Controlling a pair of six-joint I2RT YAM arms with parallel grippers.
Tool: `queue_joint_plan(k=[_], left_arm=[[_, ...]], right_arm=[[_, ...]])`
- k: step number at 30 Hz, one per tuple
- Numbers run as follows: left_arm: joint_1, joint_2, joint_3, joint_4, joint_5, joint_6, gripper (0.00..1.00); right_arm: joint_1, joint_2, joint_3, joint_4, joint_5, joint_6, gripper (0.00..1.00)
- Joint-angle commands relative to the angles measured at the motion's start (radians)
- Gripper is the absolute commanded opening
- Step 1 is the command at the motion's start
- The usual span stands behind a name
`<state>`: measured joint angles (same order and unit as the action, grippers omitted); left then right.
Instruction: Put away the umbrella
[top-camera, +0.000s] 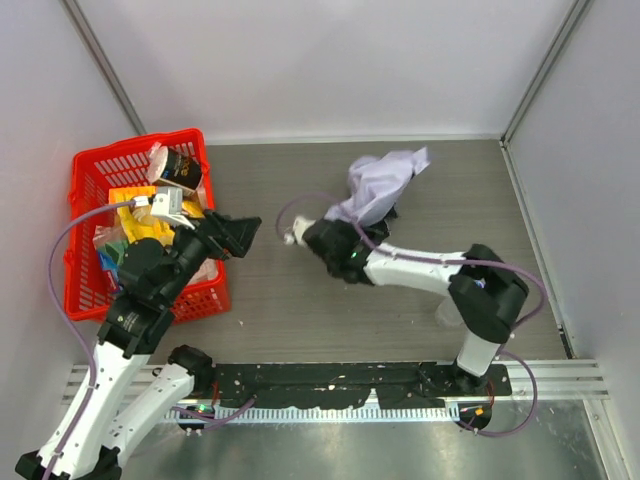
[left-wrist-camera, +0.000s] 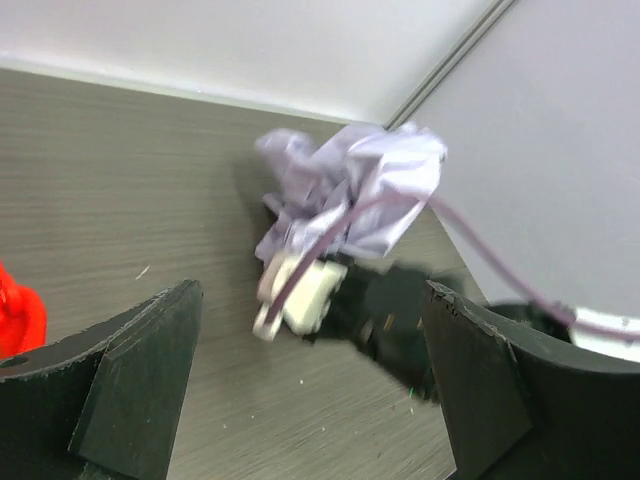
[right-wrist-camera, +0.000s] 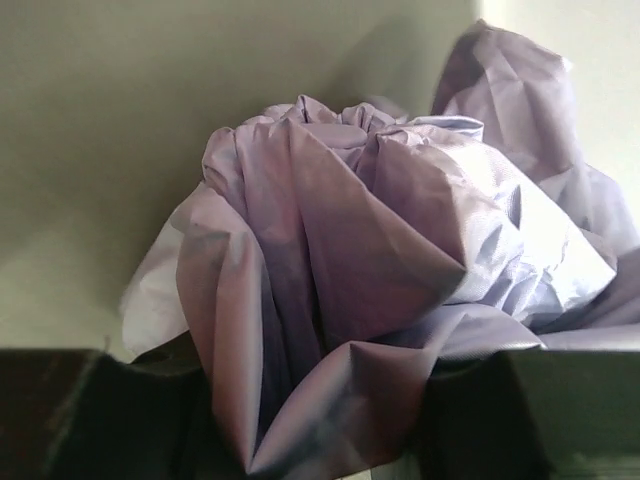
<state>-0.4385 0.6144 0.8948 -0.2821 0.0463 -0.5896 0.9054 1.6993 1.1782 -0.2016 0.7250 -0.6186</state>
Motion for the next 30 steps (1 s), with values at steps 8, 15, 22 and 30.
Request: queue_joint_plan(k=[8,15,22,30], left_arm=[[-0.003,-0.030,-0.088,-0.015,-0.051,-0.012,0.91],[-0.003,0.097,-0.071,-0.043,0.068,-0.105,0.88],[-0.003,0.317,-0.040,-0.002,0.374,-0.228,0.62],[-0.074,0.376,-0.115,0.145,0.334,-0.354,0.77]], right_arm=[[0.181,-0.024,-0.235,0.073,-0.253,0.356,0.01],[0.064,-0.052,-0.339,0.076,-0.783,0.519,0.01],[-0.179,0.026,-0.312,0.090,-1.327,0.612,0.01],[-0.287,0.217,-0.244,0.002,-1.521,0.569,0.01]])
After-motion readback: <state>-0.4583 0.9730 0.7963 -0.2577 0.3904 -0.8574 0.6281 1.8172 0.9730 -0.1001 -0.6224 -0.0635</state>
